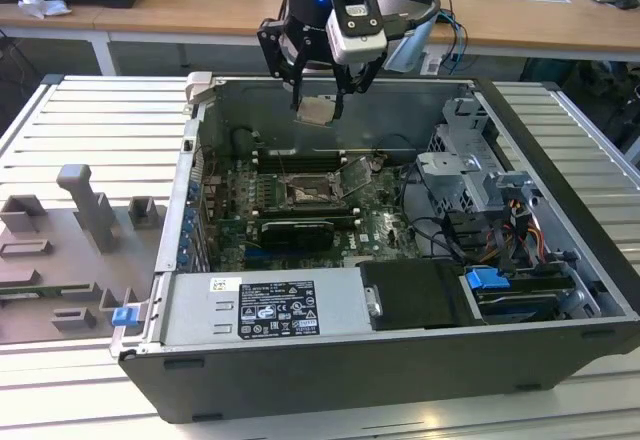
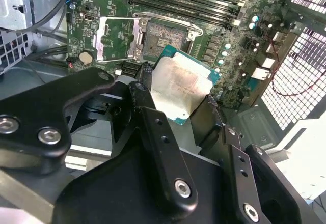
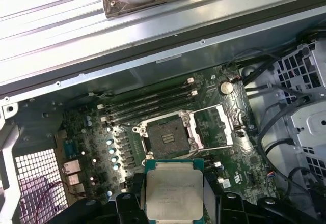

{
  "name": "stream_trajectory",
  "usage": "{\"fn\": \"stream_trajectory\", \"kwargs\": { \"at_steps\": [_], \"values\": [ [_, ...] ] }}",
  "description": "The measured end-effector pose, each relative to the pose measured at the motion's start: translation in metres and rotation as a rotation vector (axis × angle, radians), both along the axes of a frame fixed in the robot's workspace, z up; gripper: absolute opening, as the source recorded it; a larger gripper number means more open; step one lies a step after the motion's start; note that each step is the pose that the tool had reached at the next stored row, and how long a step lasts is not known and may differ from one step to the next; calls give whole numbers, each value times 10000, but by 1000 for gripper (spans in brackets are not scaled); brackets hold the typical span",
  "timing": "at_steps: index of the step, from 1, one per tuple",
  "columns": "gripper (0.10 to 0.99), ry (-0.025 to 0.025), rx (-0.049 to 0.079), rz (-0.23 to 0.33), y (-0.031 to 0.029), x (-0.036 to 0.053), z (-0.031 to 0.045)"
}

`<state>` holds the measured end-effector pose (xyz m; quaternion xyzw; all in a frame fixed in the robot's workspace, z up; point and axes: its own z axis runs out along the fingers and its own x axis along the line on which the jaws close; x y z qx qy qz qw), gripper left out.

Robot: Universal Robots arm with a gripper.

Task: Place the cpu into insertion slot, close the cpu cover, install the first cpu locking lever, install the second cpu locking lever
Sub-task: 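Place the cpu into insertion slot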

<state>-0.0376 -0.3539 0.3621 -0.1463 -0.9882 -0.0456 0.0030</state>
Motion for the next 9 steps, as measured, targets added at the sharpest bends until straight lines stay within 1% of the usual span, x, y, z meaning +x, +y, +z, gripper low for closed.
{"fn": "stream_trajectory", "kwargs": {
  "at_steps": [9],
  "values": [
    [541, 0, 0, -430, 0, 0, 0]
  ]
}}
